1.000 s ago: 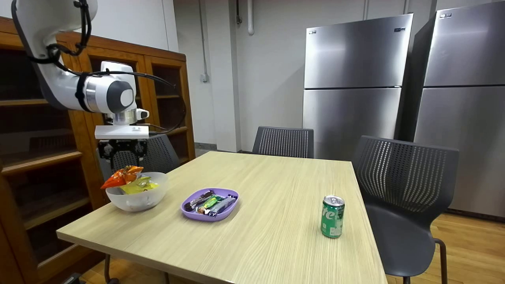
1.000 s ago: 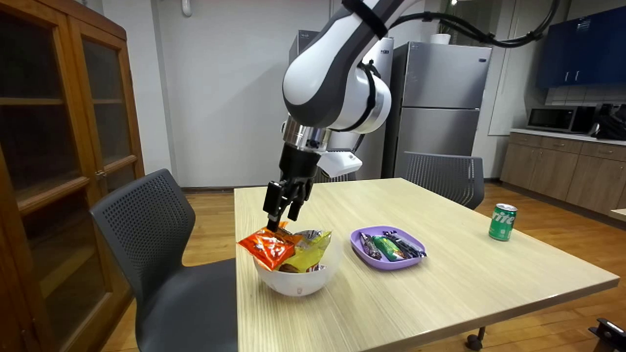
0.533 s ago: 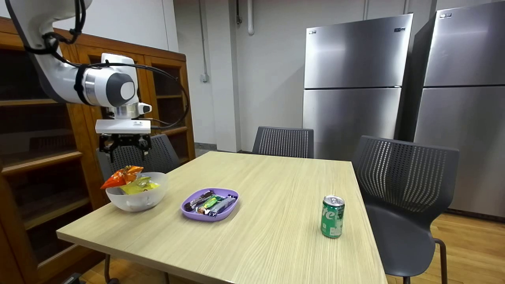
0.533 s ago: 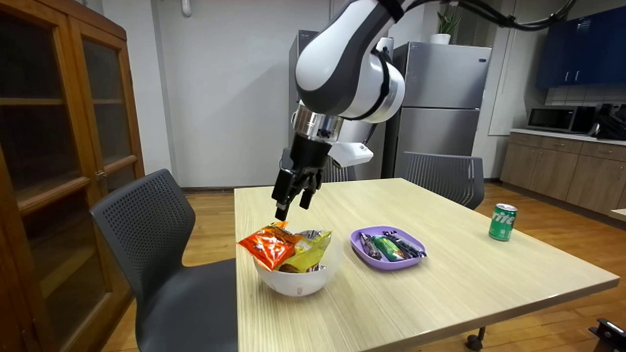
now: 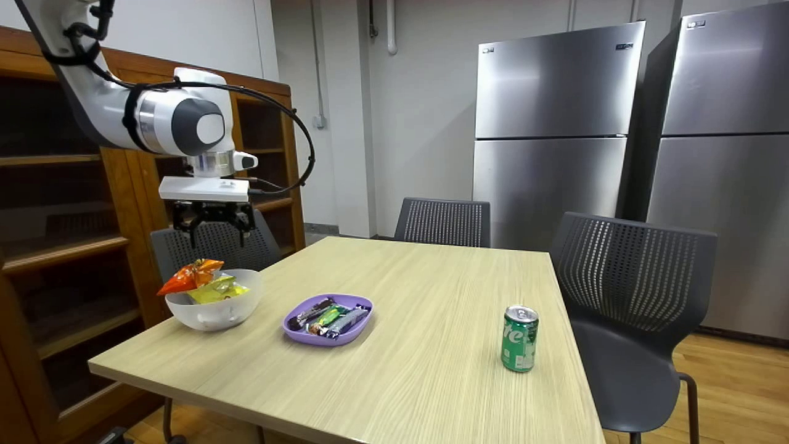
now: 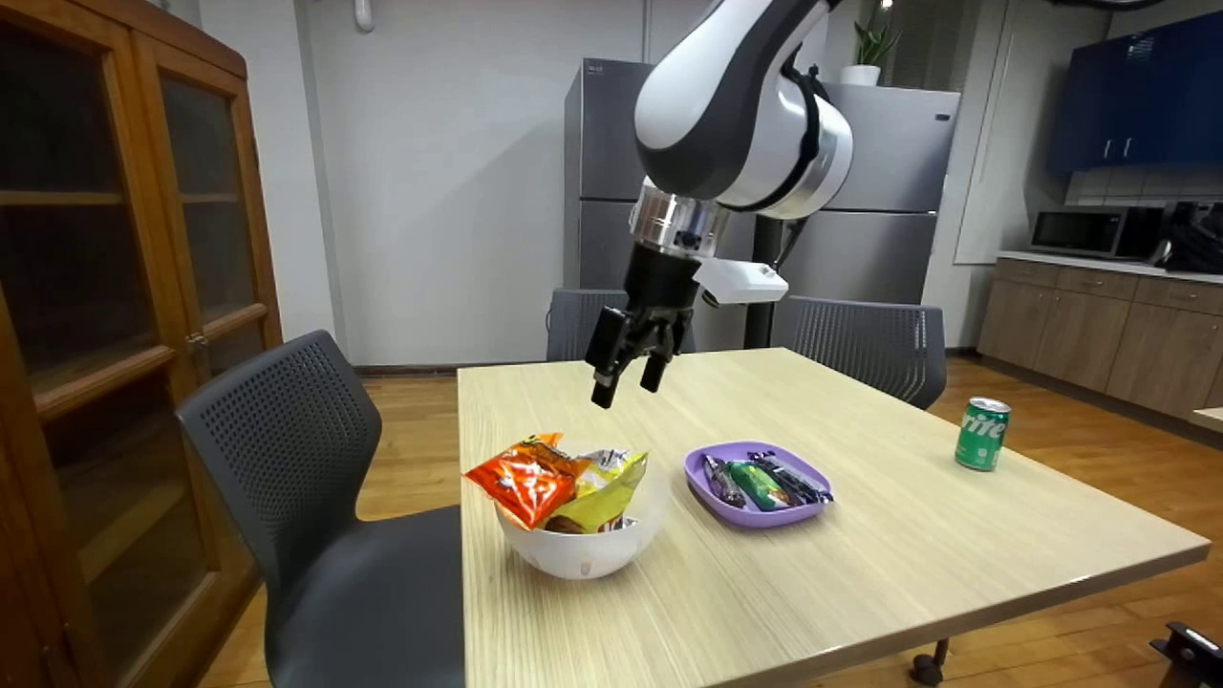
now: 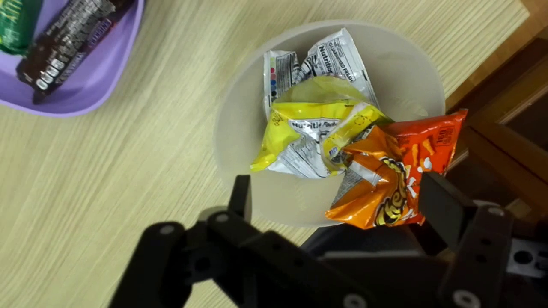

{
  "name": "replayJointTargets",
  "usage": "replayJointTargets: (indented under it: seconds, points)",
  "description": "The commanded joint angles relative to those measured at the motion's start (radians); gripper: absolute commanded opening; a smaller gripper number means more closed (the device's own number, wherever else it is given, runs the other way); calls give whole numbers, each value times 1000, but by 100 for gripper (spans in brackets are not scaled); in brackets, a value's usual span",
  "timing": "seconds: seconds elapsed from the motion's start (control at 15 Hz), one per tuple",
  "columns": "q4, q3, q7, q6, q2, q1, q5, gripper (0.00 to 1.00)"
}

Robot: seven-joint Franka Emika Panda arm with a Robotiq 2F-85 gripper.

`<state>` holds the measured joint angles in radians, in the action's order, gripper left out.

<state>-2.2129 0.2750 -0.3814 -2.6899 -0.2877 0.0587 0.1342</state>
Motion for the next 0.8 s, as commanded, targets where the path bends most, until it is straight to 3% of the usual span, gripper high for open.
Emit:
replayJointTargets:
  seconds: [0.0,0.73]
  points:
    - [-86,-34,72,-6,86,-15,36,100]
    - [-237,-124,198,-43,191,-9,71,100]
